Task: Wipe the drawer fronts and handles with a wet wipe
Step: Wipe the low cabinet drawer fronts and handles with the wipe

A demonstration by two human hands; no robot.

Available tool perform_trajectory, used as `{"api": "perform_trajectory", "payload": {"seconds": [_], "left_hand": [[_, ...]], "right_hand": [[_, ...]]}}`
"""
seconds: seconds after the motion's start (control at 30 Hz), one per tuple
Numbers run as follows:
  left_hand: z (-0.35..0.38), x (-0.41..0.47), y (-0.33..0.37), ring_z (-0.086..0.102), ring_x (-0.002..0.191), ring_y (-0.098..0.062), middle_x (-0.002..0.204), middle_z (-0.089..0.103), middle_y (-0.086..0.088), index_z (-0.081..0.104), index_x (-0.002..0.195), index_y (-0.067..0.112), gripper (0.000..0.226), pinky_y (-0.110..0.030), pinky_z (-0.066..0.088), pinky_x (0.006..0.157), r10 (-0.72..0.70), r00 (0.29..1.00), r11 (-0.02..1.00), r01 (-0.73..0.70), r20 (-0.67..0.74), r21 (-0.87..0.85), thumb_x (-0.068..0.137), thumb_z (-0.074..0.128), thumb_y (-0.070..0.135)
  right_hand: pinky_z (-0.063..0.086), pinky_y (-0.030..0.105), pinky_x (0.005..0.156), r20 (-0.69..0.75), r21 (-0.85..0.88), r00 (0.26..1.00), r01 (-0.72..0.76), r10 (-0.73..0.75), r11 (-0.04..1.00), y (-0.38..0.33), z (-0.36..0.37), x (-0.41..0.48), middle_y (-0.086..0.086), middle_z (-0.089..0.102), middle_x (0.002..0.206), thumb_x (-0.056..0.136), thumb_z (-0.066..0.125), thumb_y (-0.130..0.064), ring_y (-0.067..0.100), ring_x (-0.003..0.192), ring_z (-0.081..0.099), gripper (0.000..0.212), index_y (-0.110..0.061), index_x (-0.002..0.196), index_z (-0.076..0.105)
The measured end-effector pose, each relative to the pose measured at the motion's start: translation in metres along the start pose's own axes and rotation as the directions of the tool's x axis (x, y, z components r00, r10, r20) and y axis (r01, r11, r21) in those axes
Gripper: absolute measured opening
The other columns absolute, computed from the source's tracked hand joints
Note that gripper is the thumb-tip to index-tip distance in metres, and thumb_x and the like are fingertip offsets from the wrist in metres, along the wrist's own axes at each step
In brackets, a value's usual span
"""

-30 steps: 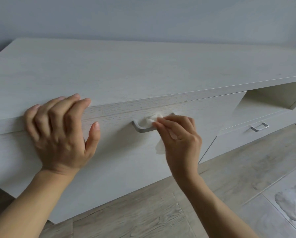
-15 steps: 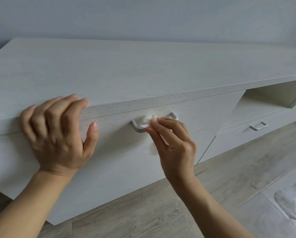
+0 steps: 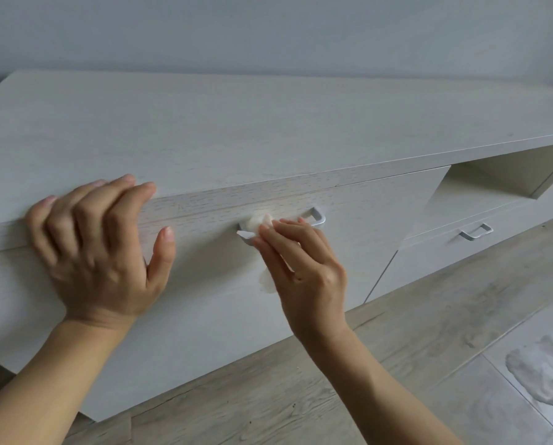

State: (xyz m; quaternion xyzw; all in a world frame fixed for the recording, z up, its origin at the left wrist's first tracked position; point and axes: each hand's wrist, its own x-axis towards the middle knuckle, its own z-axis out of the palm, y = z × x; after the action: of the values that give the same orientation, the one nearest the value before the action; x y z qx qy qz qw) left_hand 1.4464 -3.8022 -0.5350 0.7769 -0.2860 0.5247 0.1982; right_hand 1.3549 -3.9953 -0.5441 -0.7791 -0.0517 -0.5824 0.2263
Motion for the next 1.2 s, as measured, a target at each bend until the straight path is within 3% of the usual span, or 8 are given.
{"api": "perform_trajectory", "payload": {"seconds": [0.33, 0.57, 0.73, 0.9, 1.07, 1.2], "left_hand": [[0.001, 0.000, 0.001, 0.056, 0.109, -0.048, 0.126, 0.053, -0.019, 0.050, 0.129, 0.007, 0.040, -0.070, 0.043, 0.088, 0.004, 1.000, 1.000, -0.005, -0.014, -0.023, 0.100, 0.041, 0.033], [0.001, 0.001, 0.001, 0.056, 0.109, -0.045, 0.124, 0.056, -0.020, 0.051, 0.128, 0.007, 0.040, -0.069, 0.043, 0.089, 0.014, 0.999, 1.000, -0.013, -0.032, 0.015, 0.100, 0.040, 0.034], [0.000, 0.003, 0.005, 0.050, 0.111, -0.039, 0.124, 0.053, -0.016, 0.052, 0.126, 0.007, 0.041, -0.066, 0.042, 0.092, 0.012, 0.998, 0.999, -0.010, -0.057, 0.032, 0.100, 0.039, 0.035], [-0.001, 0.004, 0.006, 0.050, 0.111, -0.037, 0.120, 0.059, -0.018, 0.057, 0.123, 0.005, 0.042, -0.045, 0.025, 0.104, 0.023, 0.996, 0.995, -0.015, -0.085, 0.098, 0.100, 0.038, 0.036], [-0.002, 0.005, 0.006, 0.050, 0.111, -0.036, 0.118, 0.060, -0.019, 0.057, 0.122, 0.005, 0.043, -0.043, 0.022, 0.107, 0.026, 0.996, 0.991, -0.014, -0.088, 0.136, 0.099, 0.038, 0.035], [-0.003, 0.006, 0.006, 0.050, 0.112, -0.035, 0.120, 0.059, -0.017, 0.057, 0.123, 0.005, 0.043, -0.042, 0.021, 0.106, 0.038, 0.996, 0.990, -0.026, -0.087, 0.137, 0.099, 0.039, 0.036]], "right_hand": [[0.053, 0.037, 0.068, 0.056, -0.113, 0.995, 0.090, -0.084, 0.989, 0.011, -0.008, 0.007, 0.008, 0.070, 0.089, 0.091, 0.068, -0.019, 0.022, 0.080, 0.066, 0.015, -0.006, 0.095, 0.076], [0.055, 0.034, 0.072, 0.047, -0.074, 0.998, 0.037, -0.033, 0.997, 0.015, -0.012, 0.007, 0.009, 0.070, 0.088, 0.090, 0.067, -0.017, 0.021, 0.084, 0.065, 0.016, -0.004, 0.094, 0.076], [0.050, 0.022, 0.087, 0.026, -0.005, 0.999, -0.048, 0.048, 0.999, 0.004, -0.006, 0.007, 0.008, 0.070, 0.087, 0.085, 0.071, -0.017, 0.020, 0.087, 0.063, 0.018, -0.002, 0.093, 0.076], [0.047, 0.032, 0.092, 0.040, -0.005, 0.999, -0.022, 0.022, 1.000, 0.006, -0.002, 0.010, 0.003, 0.070, 0.082, 0.084, 0.073, -0.026, 0.017, 0.084, 0.061, 0.019, -0.007, 0.088, 0.077], [0.050, 0.038, 0.087, 0.045, -0.008, 0.999, -0.023, 0.023, 1.000, -0.010, 0.011, 0.003, 0.004, 0.070, 0.089, 0.081, 0.073, -0.025, 0.014, 0.093, 0.057, 0.022, -0.005, 0.091, 0.075], [0.044, 0.035, 0.087, 0.036, -0.078, 0.999, -0.037, 0.040, 0.996, 0.002, 0.003, 0.006, -0.004, 0.071, 0.088, 0.082, 0.073, -0.032, 0.013, 0.093, 0.057, 0.019, -0.014, 0.088, 0.077]]}}
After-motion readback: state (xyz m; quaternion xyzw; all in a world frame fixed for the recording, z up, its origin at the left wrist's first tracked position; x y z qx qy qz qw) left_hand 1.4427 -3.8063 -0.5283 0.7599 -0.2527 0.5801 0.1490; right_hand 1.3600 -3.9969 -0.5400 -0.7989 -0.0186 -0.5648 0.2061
